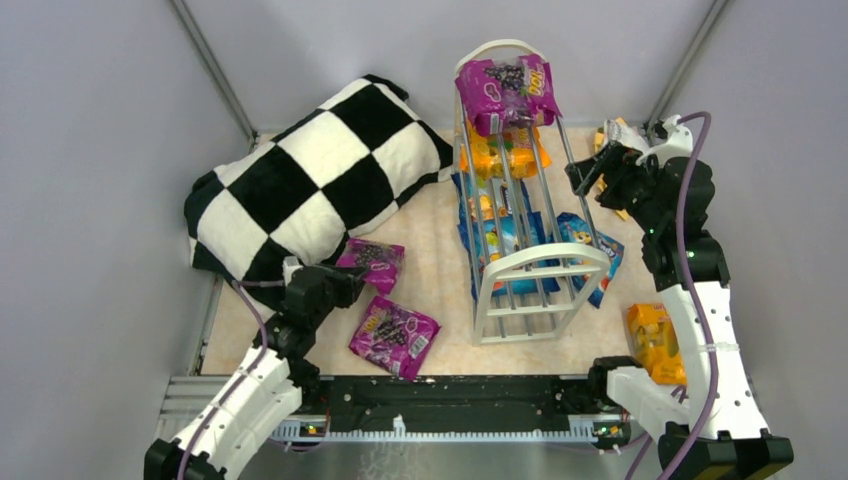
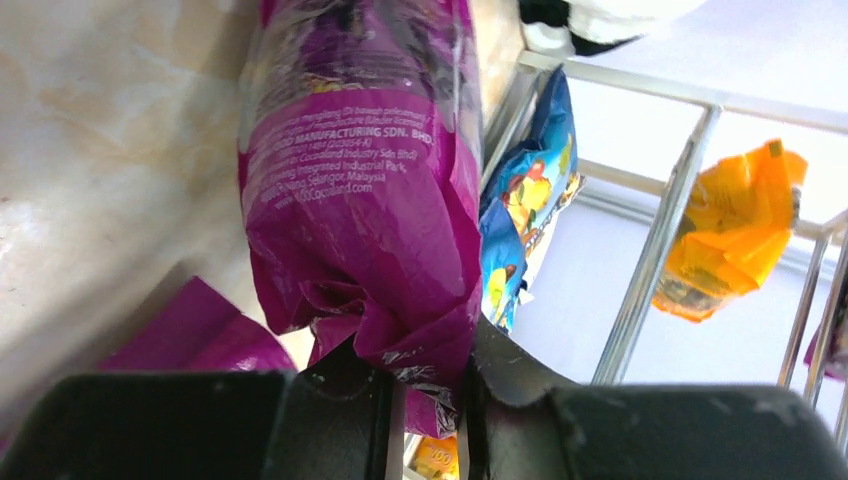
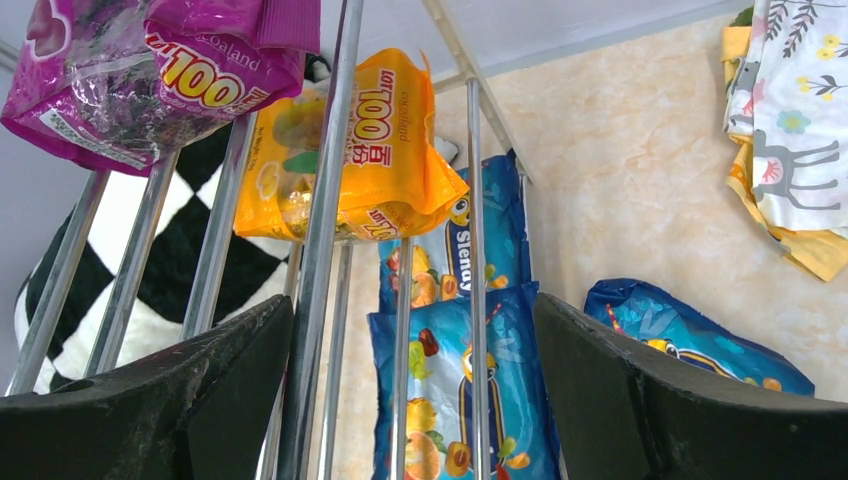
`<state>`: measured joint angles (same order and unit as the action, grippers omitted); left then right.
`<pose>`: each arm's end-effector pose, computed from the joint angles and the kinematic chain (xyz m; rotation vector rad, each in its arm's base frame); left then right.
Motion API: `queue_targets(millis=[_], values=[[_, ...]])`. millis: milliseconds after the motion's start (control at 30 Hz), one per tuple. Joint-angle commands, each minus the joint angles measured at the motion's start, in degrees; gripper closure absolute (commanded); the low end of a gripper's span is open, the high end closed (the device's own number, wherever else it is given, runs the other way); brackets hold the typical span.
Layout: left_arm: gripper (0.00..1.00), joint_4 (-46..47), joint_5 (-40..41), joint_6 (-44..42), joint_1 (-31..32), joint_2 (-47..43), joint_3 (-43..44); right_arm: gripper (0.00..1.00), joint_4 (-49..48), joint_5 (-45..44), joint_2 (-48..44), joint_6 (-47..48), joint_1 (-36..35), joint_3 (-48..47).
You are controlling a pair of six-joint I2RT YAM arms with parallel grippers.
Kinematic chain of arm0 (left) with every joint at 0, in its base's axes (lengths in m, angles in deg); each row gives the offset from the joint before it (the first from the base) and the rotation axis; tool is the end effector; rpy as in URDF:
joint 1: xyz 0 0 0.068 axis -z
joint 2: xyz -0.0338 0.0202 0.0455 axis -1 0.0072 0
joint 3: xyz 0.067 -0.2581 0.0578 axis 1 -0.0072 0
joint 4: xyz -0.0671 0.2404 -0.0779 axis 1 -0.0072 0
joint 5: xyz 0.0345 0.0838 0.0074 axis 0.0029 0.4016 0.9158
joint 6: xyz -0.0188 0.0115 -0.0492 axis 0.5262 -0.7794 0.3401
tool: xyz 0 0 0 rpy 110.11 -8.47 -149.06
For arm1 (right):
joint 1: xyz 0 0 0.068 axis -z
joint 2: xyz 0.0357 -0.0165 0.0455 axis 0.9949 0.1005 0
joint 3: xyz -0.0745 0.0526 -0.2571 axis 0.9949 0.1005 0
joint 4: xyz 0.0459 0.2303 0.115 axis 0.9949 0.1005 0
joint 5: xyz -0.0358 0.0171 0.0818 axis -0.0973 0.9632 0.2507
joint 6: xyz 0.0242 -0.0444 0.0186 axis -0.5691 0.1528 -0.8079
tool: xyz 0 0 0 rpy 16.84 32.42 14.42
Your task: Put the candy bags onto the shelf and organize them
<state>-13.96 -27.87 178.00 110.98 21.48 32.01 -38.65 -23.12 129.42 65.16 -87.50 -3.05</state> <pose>0.1397 -0.0519 0.1790 -1.3434 1.8048 -1.1045 0.1910 0.0172 0.4125 0.1984 1.7981 0.5033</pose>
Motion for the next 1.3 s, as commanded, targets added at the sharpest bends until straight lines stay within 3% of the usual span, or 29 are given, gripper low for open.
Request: queue_targets(millis=[0, 300, 533, 667, 833, 967, 1100, 1267], values=[[1.0, 1.77, -0.74, -12.79, -0.57, -2.34, 11.93, 0.11, -1.06, -0.07, -1.36, -0.46, -0.42, -2.4], [1.0, -1.23, -4.89, -32.51, -1.17, 6.87, 35.22, 0.11, -0.73, -0.3, -1.31, -0.96, -0.38, -5.95], [1.0, -8.18, -20.59, -52.85, -1.26, 23.71, 63.99, 0.1, -0.37, -1.86, -2.0, -0.35, -0.43, -6.07], [1.0, -6.57, -29.84, -57.8, -1.26, 29.73, 75.92, 0.1, -0.34, -2.12, -2.07, -0.19, -0.42, -5.97], [1.0, 4.77, -46.53, -52.15, -1.22, 36.93, 82.53, 0.1, -0.51, -2.03, -1.81, -0.26, -0.42, -6.13], [1.0, 20.8, -57.18, -37.47, -1.18, 43.61, 84.69, 0.1, -0.23, -2.22, -1.8, -0.07, -0.42, -6.02], [1.0, 32.01, -61.62, -24.51, 0.13, 50.24, 87.72, 0.1, 0.01, -2.68, -1.97, 0.16, -0.38, -5.57], [1.0, 28.44, -61.6, -20.09, 2.98, 57.92, 95.04, 0.1, 0.07, -2.9, -2.05, 0.35, -0.38, -5.71]])
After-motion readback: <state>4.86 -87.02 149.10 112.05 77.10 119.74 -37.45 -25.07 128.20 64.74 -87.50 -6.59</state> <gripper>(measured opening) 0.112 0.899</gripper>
